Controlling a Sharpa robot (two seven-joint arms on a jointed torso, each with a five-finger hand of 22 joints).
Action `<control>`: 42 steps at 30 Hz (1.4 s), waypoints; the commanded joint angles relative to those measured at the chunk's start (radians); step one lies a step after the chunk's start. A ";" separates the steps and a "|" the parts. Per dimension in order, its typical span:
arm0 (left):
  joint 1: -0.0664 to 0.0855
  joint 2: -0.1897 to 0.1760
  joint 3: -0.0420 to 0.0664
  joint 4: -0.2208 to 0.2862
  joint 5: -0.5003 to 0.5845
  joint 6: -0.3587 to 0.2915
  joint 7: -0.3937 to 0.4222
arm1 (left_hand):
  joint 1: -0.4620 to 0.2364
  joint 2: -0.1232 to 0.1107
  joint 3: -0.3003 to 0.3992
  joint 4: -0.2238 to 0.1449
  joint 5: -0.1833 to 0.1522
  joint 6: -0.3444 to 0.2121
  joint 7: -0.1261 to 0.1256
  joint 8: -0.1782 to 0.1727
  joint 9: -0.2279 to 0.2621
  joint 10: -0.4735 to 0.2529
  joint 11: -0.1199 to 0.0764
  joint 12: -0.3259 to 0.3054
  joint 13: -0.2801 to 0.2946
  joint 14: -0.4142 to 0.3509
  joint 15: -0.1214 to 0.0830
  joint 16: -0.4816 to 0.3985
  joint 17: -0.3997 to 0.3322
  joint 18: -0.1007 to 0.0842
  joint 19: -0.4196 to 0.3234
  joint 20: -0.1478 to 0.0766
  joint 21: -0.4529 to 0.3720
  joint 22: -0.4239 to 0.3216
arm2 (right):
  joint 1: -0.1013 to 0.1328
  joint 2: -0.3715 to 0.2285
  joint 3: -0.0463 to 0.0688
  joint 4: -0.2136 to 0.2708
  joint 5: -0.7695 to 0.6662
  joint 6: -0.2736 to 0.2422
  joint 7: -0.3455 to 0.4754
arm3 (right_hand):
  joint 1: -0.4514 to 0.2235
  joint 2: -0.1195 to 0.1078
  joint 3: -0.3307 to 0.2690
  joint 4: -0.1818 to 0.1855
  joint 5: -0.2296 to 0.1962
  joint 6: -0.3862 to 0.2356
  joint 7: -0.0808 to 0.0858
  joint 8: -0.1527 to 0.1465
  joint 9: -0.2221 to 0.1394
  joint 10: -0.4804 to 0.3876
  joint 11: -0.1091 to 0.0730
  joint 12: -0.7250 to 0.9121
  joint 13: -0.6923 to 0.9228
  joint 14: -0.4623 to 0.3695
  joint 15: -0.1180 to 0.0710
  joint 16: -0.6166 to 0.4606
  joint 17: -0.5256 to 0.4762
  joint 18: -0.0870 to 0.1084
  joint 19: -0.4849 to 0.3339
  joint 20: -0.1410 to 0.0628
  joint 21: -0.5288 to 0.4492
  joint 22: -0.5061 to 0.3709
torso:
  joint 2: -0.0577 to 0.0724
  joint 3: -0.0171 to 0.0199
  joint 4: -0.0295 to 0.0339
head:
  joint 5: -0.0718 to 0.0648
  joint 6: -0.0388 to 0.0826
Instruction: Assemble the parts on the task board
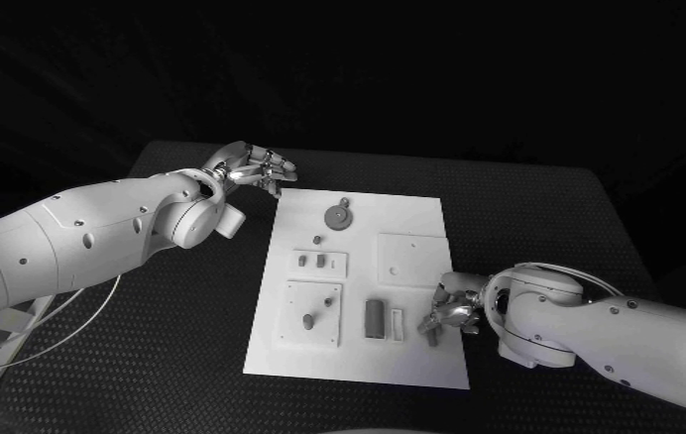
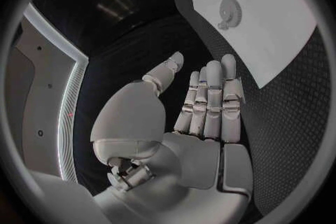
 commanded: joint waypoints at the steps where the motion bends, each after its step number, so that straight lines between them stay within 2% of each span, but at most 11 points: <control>1: 0.001 0.000 0.001 0.003 0.004 0.008 0.007 | -0.005 0.005 -0.006 -0.001 0.004 -0.007 -0.002 0.005 -0.002 0.003 0.003 0.003 -0.002 0.000 -0.001 -0.006 0.002 0.034 0.008 -0.001 -0.005 0.001 | -0.020 -0.003 -0.016 -0.007 0.141 -0.010 -0.014 | 0.062 0.058 0.045 -0.034 0.004 -0.041 0.043 -0.250 -0.001 -0.005 -0.001 -0.001 0.000 -0.001 0.000 -0.002 0.001 0.046 -0.002 0.005 -0.001 0.018 | 0.000 -0.0003 0.0003 | 0.001 -0.001; 6: 0.001 0.000 0.001 0.003 0.004 0.008 0.007 | -0.004 0.005 -0.006 -0.001 0.004 -0.007 -0.002 0.005 -0.002 0.003 0.003 0.003 -0.002 0.000 -0.001 -0.006 0.002 0.034 0.008 -0.001 -0.006 0.001 | -0.019 -0.012 -0.015 -0.001 0.193 -0.059 -0.002 | 0.063 0.060 0.056 -0.034 0.004 -0.039 0.042 -0.249 -0.001 -0.003 -0.001 0.002 0.002 0.000 0.000 -0.001 0.004 0.046 -0.001 0.005 0.000 0.019 | 0.000 -0.0008 -0.0003 | 0.002 -0.001; 10: 0.001 0.001 0.001 0.002 0.004 0.008 0.007 | -0.004 0.005 -0.006 -0.001 0.004 -0.007 -0.002 0.005 -0.002 0.003 0.003 0.003 -0.002 0.000 -0.001 -0.006 0.002 0.034 0.008 -0.001 -0.006 0.001 | -0.010 -0.017 -0.009 0.011 0.223 -0.104 0.019 | 0.064 0.059 0.062 -0.035 0.004 -0.036 0.042 -0.247 0.000 -0.001 -0.001 0.004 0.004 0.001 0.000 -0.001 0.005 0.046 0.000 0.005 0.002 0.019 | 0.000 0.0004 -0.0002 | 0.003 -0.001; 14: 0.001 0.001 0.001 0.002 0.004 0.009 0.006 | -0.003 0.005 -0.006 -0.002 0.004 -0.007 -0.002 0.005 -0.002 0.003 0.003 0.003 -0.002 0.000 -0.001 -0.006 0.002 0.034 0.008 -0.001 -0.006 0.001 | -0.004 -0.014 0.000 0.018 0.237 -0.132 0.035 | 0.063 0.058 0.065 -0.035 0.004 -0.035 0.041 -0.246 0.001 0.000 -0.002 0.004 0.003 0.001 0.000 -0.001 0.004 0.046 0.001 0.005 0.002 0.019 | 0.000 0.0003 0.0000 | 0.002 -0.001; 17: 0.001 0.002 0.001 0.002 0.004 0.009 0.006 | -0.003 0.005 -0.006 -0.002 0.004 -0.007 -0.002 0.005 -0.002 0.003 0.003 0.003 -0.002 0.000 -0.001 -0.006 0.002 0.034 0.008 -0.001 -0.006 0.002 | -0.003 -0.009 0.002 0.022 0.251 -0.141 0.042 | 0.063 0.057 0.066 -0.035 0.004 -0.034 0.041 -0.246 0.001 0.000 -0.002 0.005 0.003 0.001 -0.001 -0.001 0.004 0.046 0.001 0.005 0.002 0.019 | 0.000 0.0000 0.0002 | 0.003 0.000; 22: 0.001 0.002 0.001 0.001 0.003 0.010 0.006 | -0.003 0.005 -0.006 -0.002 0.004 -0.007 -0.002 0.005 -0.002 0.003 0.003 0.003 -0.002 0.000 -0.001 -0.006 0.002 0.034 0.008 -0.001 -0.006 0.002 | -0.003 0.002 0.004 0.027 0.257 -0.145 0.048 | 0.062 0.056 0.067 -0.035 0.004 -0.033 0.041 -0.245 0.001 0.000 -0.002 0.004 0.003 0.000 -0.001 -0.001 0.002 0.046 0.001 0.005 0.003 0.019 | 0.000 0.0006 0.0004 | 0.004 -0.003; 26: 0.001 0.003 0.001 0.001 0.003 0.011 0.006 | -0.003 0.005 -0.006 -0.002 0.004 -0.007 -0.002 0.005 -0.002 0.003 0.003 0.003 -0.002 0.001 -0.001 -0.006 0.002 0.034 0.008 -0.001 -0.006 0.002 | -0.003 0.014 0.005 0.026 0.260 -0.144 0.050 | 0.062 0.056 0.068 -0.034 0.004 -0.033 0.041 -0.245 0.001 0.000 -0.002 0.003 0.002 -0.001 -0.001 -0.001 0.001 0.046 0.001 0.005 0.003 0.019 | 0.000 -0.0003 -0.0008 | 0.004 -0.003; 42: 0.001 0.002 0.001 0.002 0.003 0.013 0.004 | -0.003 0.005 -0.006 -0.001 0.004 -0.008 -0.002 0.005 -0.002 0.003 0.003 0.003 -0.003 0.001 -0.001 -0.006 0.003 0.034 0.009 -0.001 -0.006 0.002 | -0.003 0.038 0.006 0.019 0.300 -0.105 0.043 | 0.057 0.054 0.069 -0.034 0.004 -0.033 0.041 -0.246 0.001 -0.001 -0.002 0.001 0.000 -0.003 -0.002 -0.003 -0.005 0.046 0.002 0.005 0.003 0.018 | 0.000 0.0000 -0.0005 | 0.005 -0.004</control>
